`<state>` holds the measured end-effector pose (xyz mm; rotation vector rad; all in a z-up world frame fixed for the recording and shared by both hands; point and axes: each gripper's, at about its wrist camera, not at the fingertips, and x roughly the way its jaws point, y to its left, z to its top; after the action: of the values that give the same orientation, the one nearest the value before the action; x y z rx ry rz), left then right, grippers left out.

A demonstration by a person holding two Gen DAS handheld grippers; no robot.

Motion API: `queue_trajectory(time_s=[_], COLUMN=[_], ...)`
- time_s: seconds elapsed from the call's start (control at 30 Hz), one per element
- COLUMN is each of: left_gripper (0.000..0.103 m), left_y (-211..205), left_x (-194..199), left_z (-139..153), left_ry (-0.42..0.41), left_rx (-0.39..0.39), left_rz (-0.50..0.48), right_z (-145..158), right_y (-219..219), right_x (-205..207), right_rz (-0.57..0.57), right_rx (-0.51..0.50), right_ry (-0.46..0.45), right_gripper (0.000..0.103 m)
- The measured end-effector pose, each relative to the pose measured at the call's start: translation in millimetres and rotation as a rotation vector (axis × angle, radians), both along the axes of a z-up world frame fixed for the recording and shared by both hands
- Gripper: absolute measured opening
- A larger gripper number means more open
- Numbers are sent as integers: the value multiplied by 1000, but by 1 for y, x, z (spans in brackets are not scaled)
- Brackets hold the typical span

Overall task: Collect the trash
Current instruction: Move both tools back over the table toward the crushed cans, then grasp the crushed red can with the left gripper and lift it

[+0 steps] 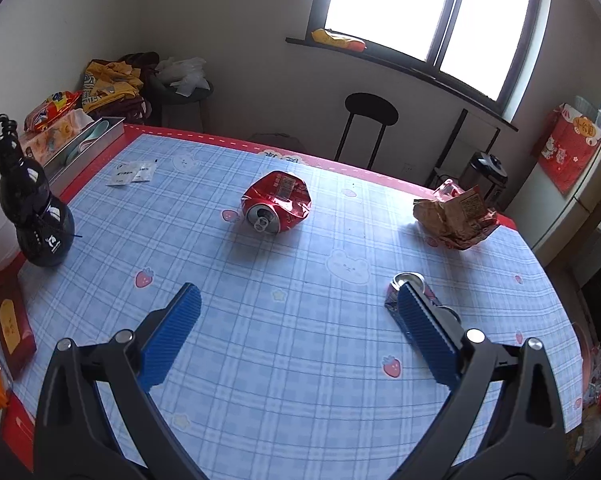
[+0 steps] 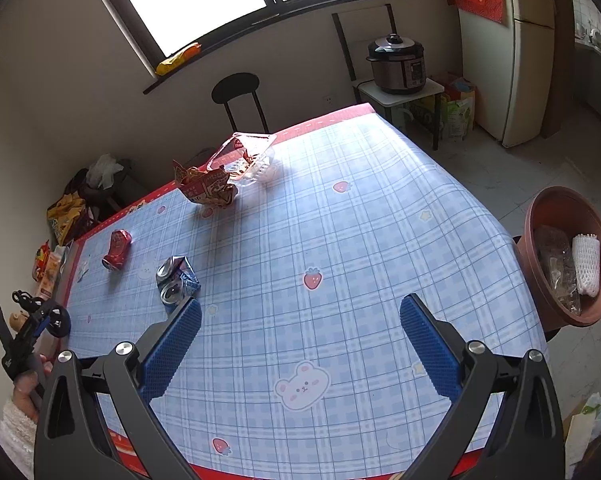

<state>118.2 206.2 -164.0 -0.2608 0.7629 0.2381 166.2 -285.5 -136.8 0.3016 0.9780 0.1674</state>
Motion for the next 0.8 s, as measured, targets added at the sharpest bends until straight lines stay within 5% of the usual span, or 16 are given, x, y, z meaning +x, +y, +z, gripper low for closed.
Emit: queue_trajectory(time_s=[0.2, 0.4, 0.8], left_gripper=[96, 92, 92], left_y=[25, 88, 148], left_x=[63, 124, 203], left_z=[-32, -53, -108], left_ry=[62, 92, 118], left_rx=[43, -121, -251], left_rz=[-118, -33, 6], right_z=[-6, -15, -20], right_y=[14, 22, 46], right_x=[5, 13, 29], right_rz=[-31, -70, -66], right_rx=[-42, -66, -177], right_ry=[20, 52, 70], right_gripper=[97, 97, 97])
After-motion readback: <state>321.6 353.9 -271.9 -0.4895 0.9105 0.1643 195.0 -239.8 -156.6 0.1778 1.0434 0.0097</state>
